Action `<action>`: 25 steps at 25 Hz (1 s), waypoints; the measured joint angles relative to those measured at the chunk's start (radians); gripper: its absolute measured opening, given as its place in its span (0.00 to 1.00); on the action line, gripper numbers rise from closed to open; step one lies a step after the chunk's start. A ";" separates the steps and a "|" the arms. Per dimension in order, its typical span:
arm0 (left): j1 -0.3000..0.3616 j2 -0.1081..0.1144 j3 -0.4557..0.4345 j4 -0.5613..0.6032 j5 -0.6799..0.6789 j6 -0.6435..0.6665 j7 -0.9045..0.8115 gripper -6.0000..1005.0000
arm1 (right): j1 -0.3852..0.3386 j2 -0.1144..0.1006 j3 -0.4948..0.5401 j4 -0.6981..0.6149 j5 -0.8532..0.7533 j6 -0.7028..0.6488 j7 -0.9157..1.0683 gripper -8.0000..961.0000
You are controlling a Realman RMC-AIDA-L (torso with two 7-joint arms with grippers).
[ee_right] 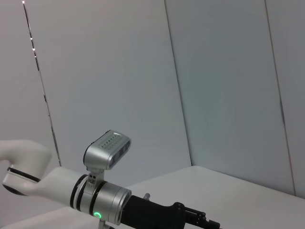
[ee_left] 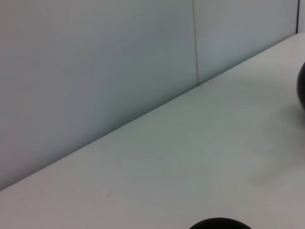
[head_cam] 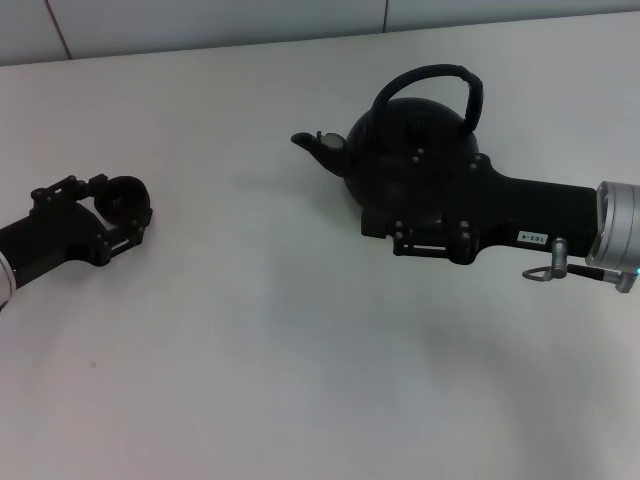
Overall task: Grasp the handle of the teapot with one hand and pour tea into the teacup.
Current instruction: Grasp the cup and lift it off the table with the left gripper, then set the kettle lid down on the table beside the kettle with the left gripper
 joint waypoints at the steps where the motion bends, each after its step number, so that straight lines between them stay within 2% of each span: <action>1: 0.000 0.000 0.000 0.000 0.000 0.007 0.000 0.70 | 0.000 0.000 0.000 0.000 0.000 0.000 0.000 0.78; 13: -0.001 0.000 0.005 0.003 0.004 0.063 0.000 0.70 | 0.000 0.000 0.000 0.000 0.000 0.000 0.000 0.79; 14: -0.008 -0.002 0.048 0.003 -0.001 0.096 -0.001 0.70 | 0.000 0.000 0.000 0.000 0.000 0.000 0.000 0.79; 25: -0.016 -0.003 0.060 -0.004 -0.003 0.155 -0.009 0.70 | 0.000 -0.001 0.000 0.001 0.000 0.000 0.000 0.78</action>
